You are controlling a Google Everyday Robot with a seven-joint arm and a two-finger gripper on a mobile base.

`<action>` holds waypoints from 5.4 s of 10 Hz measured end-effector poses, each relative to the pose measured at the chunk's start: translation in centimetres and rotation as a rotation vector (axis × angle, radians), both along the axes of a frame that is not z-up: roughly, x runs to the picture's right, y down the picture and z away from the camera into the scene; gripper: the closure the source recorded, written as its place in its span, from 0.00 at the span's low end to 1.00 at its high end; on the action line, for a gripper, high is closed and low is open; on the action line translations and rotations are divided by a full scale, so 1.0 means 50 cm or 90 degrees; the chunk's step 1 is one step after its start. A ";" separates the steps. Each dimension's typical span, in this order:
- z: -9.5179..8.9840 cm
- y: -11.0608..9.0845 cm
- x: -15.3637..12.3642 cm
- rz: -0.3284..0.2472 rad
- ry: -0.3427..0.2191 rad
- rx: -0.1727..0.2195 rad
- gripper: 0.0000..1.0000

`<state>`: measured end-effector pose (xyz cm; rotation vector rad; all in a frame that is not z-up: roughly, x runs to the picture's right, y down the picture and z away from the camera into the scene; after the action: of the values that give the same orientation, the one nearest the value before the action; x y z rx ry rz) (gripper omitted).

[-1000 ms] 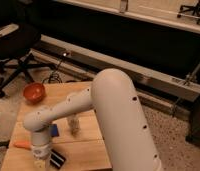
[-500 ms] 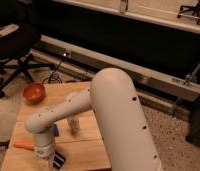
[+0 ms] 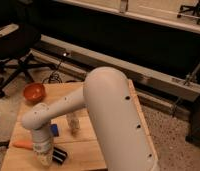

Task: Push the eraser across the table

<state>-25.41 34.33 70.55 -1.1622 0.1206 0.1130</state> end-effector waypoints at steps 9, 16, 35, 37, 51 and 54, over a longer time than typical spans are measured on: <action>0.075 -0.089 0.006 0.048 0.100 0.050 1.00; -0.019 -0.114 -0.002 0.119 0.095 0.049 1.00; 0.107 -0.103 0.007 0.167 0.196 0.019 1.00; 0.129 -0.119 -0.001 0.160 0.201 0.025 1.00; 0.247 -0.272 -0.062 0.191 0.252 0.089 1.00; 0.278 -0.299 -0.068 0.199 0.253 0.086 1.00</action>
<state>-28.84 19.37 84.48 -1.0054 0.2775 0.6213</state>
